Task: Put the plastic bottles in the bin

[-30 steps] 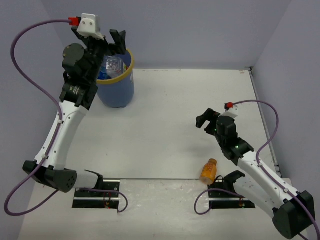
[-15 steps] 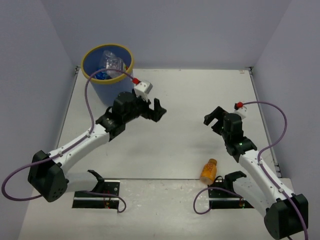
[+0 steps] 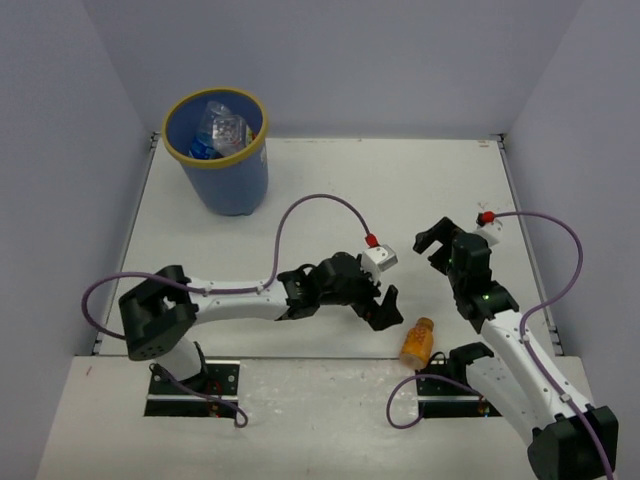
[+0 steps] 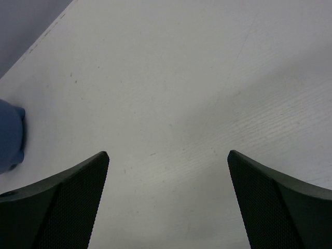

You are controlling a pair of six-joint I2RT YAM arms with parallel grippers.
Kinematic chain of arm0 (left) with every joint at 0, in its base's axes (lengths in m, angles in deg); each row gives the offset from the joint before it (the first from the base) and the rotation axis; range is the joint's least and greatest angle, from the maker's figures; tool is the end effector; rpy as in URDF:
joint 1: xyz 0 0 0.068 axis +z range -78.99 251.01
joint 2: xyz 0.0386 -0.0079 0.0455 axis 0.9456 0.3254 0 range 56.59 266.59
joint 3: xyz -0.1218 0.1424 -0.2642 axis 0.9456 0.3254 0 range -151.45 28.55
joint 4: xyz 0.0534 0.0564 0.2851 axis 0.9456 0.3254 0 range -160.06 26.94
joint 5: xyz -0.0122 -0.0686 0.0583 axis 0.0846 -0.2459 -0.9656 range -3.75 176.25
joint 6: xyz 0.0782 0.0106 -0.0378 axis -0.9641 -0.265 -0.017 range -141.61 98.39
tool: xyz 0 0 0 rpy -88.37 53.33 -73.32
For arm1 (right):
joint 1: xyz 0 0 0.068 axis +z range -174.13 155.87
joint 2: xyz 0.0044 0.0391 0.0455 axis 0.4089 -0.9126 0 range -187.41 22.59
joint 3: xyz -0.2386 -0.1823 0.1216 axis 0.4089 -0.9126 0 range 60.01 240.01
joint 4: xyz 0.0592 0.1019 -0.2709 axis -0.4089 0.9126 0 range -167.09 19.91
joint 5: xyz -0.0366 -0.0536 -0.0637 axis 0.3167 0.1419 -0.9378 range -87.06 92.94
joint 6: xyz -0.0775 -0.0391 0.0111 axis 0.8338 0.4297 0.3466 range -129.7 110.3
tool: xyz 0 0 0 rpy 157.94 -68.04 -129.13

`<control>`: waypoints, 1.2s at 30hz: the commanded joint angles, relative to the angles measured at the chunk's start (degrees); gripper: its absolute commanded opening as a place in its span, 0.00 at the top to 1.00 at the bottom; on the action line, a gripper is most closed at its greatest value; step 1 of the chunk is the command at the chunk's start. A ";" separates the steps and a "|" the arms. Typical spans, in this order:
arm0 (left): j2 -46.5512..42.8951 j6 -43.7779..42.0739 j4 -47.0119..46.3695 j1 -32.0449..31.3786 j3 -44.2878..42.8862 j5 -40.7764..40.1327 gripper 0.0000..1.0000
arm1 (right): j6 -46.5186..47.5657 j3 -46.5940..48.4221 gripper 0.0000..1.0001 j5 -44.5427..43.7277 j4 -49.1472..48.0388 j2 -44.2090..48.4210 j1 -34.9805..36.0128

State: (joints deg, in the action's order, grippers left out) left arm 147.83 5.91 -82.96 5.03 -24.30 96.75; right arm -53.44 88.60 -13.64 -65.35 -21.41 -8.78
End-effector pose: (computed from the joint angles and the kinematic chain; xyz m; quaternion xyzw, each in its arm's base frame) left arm 0.1581 -0.3893 0.2377 0.3234 0.7791 -0.4401 0.3077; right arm 0.2094 0.0345 0.2489 0.2799 0.8002 0.1474 0.5095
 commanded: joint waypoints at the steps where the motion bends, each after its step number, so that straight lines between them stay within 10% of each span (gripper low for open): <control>1: 6.47 7.18 -4.26 -5.11 -5.34 -10.19 0.00 | -1.90 -1.22 0.01 -4.25 0.56 2.57 -0.24; 23: 23.80 12.81 8.85 -16.55 -19.75 -28.78 0.00 | -2.66 -2.57 0.01 -7.94 1.79 5.51 -0.24; 27: 26.55 12.58 8.16 -17.09 -21.43 -25.90 0.12 | -2.75 -2.71 0.01 -8.62 2.07 5.81 -0.24; 36: 24.83 13.82 11.30 -17.16 -20.96 -32.10 0.80 | -2.79 -2.92 0.01 -8.65 2.50 7.23 -0.24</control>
State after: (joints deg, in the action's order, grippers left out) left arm 174.75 18.69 -73.96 -11.95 -44.77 69.98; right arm -54.89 86.01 -20.15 -62.60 -15.10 -8.82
